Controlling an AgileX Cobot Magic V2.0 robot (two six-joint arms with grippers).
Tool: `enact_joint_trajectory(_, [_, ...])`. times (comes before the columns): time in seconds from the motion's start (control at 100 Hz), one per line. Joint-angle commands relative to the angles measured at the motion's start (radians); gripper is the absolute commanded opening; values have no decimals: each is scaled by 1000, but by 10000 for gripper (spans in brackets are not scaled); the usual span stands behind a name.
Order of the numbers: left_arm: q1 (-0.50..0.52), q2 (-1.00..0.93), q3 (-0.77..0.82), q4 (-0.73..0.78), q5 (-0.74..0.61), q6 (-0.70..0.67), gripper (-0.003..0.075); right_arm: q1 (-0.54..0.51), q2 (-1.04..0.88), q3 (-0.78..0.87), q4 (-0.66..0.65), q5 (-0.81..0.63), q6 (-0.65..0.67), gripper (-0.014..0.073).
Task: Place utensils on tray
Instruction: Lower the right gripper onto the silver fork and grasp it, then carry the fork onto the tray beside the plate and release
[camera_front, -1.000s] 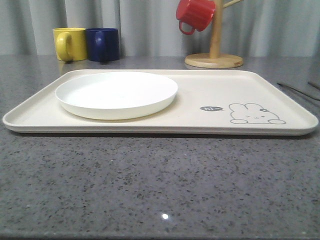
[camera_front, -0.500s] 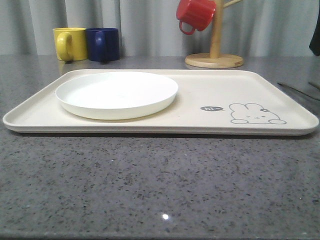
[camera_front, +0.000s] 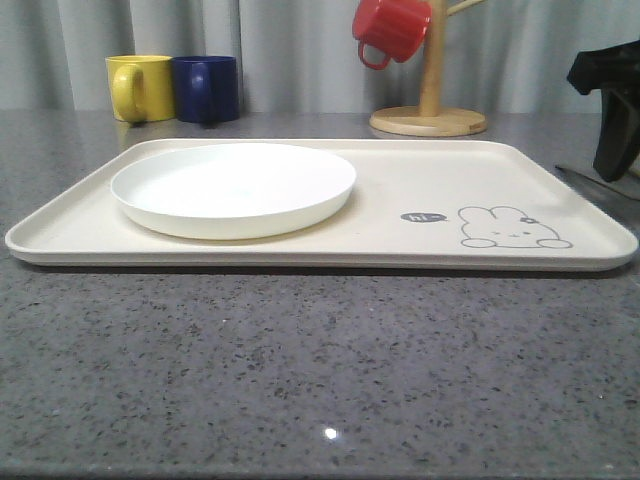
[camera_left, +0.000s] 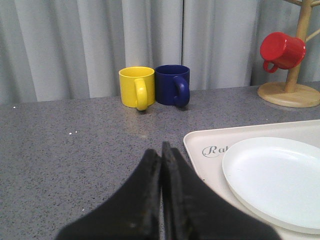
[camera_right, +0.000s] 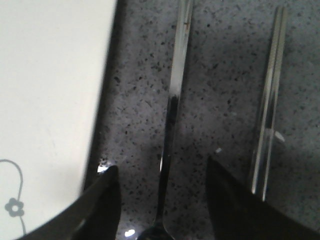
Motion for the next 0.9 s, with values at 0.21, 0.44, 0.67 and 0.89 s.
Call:
enact_joint_trajectory(0.21, [0,7,-28,-6,-75,-2,-18,-1,27,-35,-7,-43,-11,392])
enact_joint_trajectory(0.44, [0,7,-28,-6,-75,-2,-18,-1,32,-35,-7,-41,-11,239])
enact_joint_trajectory(0.67, [0,7,-28,-6,-75,-2,-18,-1,28,-44,-7,-26,-10,-27])
enact_joint_trajectory(0.89, [0,7,-28,-6,-75,-2,-18,8,27,-174,-6,141,36,-25])
